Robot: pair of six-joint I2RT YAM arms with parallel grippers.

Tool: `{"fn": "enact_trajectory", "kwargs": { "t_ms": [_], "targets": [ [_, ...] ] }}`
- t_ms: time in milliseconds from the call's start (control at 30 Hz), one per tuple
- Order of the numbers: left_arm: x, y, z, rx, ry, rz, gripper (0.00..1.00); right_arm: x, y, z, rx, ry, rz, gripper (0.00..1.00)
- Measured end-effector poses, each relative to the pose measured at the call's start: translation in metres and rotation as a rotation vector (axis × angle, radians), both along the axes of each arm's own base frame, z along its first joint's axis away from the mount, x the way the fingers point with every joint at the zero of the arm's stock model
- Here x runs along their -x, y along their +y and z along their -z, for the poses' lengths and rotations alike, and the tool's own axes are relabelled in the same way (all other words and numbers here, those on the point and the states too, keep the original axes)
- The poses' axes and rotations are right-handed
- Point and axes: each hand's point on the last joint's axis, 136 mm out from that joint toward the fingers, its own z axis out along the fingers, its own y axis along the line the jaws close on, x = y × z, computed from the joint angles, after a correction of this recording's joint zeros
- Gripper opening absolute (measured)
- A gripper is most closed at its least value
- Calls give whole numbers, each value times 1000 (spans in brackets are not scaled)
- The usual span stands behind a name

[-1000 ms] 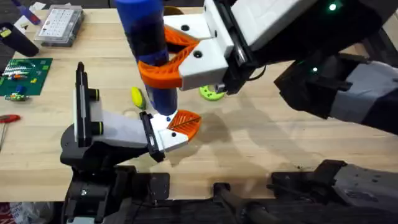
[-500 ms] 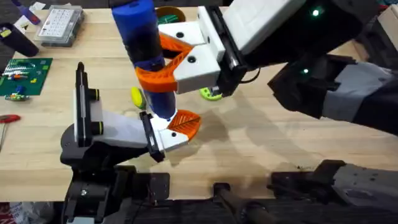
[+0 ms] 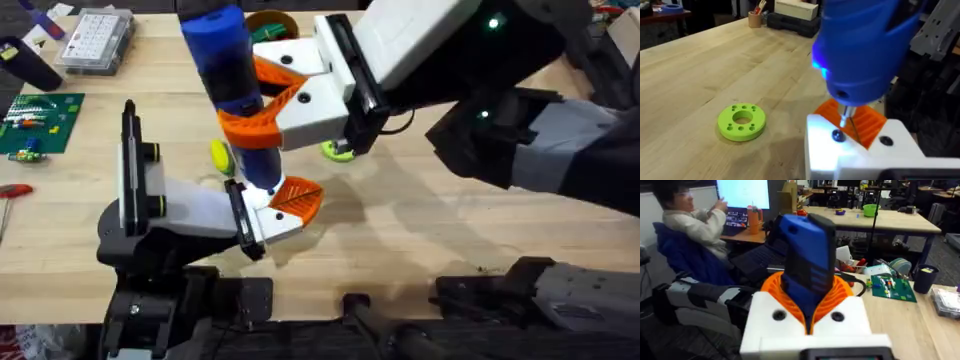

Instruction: Pick up the gripper from the table and insert it into the empty holder that is missing its gripper. Then pick up a screw, insert it into the mounting hole, and use the screwdriver to tighten it. Finally, clean up the table by picking up the vegetable and placing it into the bucket.

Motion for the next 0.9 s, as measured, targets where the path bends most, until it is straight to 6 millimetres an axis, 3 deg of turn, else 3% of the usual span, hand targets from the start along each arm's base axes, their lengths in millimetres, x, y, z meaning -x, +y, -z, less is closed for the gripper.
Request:
{"fn": "enact_trajectory", "kwargs": {
  "t_ms": [900],
  "targets": [
    [0,0,0,0,0,0,5,-1,2,5,6,-13,-6,14]
  ]
}}
